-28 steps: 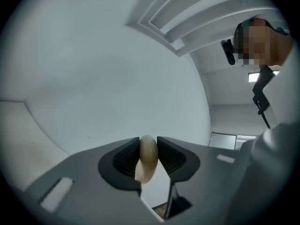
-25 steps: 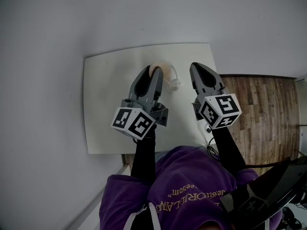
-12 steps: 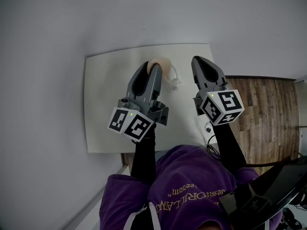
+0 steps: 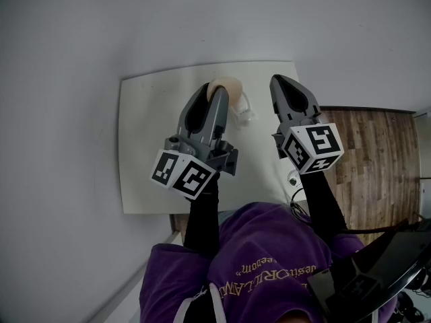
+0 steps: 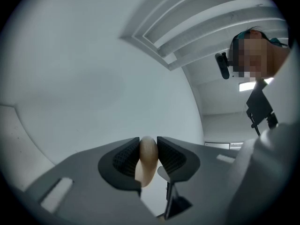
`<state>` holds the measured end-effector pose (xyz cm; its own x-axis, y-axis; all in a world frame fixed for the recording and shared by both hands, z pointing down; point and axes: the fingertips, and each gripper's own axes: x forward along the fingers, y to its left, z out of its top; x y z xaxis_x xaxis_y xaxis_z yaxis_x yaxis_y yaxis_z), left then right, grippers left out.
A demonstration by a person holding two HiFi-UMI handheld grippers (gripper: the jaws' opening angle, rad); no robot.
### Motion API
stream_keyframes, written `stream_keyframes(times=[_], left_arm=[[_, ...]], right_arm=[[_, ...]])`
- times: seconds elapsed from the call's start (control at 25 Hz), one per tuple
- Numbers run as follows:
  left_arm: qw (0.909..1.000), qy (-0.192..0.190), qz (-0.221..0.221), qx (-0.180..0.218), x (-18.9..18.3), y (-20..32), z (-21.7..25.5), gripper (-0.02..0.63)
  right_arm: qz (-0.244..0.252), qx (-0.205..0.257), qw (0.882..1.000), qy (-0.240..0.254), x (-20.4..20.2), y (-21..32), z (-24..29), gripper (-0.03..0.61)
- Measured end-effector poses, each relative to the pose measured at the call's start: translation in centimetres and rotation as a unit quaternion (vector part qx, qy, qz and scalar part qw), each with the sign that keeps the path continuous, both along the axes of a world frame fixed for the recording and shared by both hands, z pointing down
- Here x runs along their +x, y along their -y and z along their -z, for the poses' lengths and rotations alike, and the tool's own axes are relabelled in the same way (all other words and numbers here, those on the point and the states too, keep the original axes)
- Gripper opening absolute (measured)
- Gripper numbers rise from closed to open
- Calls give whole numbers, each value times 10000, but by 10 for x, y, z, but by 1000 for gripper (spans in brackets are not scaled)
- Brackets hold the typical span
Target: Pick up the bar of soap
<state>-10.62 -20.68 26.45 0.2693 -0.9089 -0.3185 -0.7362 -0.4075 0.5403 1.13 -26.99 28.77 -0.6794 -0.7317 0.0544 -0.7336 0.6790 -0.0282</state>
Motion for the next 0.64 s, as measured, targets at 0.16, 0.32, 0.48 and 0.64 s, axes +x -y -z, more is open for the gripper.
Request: stream_keyframes(times=[0.16, 0.32, 0.48, 0.64], left_arm=[[10000, 21, -42, 15, 0, 1, 1, 124], [10000, 6, -72, 41, 2, 1, 3, 124], [9999, -73, -96, 45, 2, 2, 4, 124], [9999, -111, -90, 49, 0, 3, 3, 124]], right_arm=[[-3, 9, 10000, -36, -2, 2, 0, 9], [-8, 26, 10000, -66, -3, 2, 1, 9], [-13, 51, 10000, -84, -3, 3, 2, 9], [-6, 72, 9999, -102, -4, 4, 3, 9]])
